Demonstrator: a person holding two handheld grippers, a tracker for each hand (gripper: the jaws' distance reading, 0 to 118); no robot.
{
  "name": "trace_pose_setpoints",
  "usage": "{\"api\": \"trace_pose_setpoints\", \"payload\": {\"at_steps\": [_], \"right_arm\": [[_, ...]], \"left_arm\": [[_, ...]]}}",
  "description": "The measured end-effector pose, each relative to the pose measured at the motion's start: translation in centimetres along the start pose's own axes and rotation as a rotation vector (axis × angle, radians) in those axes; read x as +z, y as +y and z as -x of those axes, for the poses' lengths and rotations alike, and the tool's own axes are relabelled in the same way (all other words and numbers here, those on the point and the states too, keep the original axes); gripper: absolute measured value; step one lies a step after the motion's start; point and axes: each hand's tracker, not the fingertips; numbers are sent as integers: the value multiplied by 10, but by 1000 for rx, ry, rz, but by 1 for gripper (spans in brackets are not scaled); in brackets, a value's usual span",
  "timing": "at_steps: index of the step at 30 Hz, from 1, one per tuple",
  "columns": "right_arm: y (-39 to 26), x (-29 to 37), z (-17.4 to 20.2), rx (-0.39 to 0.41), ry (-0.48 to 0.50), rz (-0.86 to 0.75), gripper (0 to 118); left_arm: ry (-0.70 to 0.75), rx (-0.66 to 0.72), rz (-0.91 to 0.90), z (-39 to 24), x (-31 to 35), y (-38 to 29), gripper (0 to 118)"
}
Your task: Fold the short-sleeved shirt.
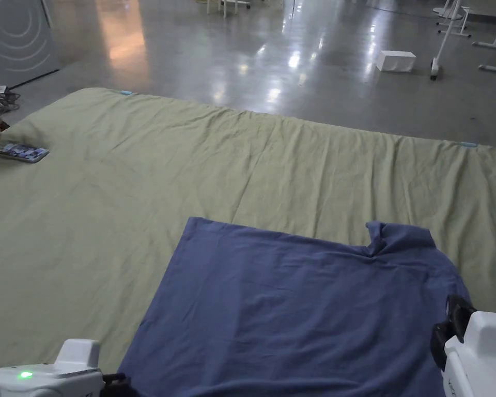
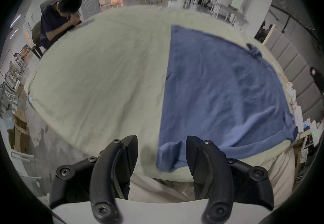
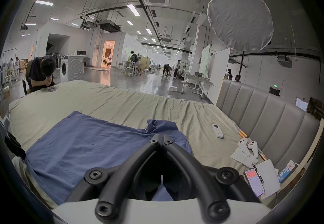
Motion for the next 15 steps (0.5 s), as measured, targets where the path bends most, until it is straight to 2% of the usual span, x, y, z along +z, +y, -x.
{"api": "trace_pose_setpoints", "payload": {"at_steps": [2, 4, 5, 7, 9, 12, 15], "right_arm": [[-1, 0, -1, -9, 2, 7, 0], [-2, 1, -2, -12, 3, 15, 0], [-4, 2, -3, -8, 1, 18, 0], [-5, 3, -6, -3, -3, 23, 0], [-7, 3, -10, -3, -7, 29, 0], [-10, 5, -20, -21, -18, 43, 0], [-13, 11, -34, -48, -39, 59, 0]], "left_arm": [[21, -10, 41, -3, -17, -5, 57], [41, -19, -7, -10, -12, -7, 54], [48, -31, -3, -18, -7, -8, 47], [32, -52, 7, -23, -6, -6, 20], [24, -69, 25, -27, -10, -4, 8], [86, -195, 35, -44, -13, -8, 7], [93, -220, 38, -45, -13, -8, 6]]}}
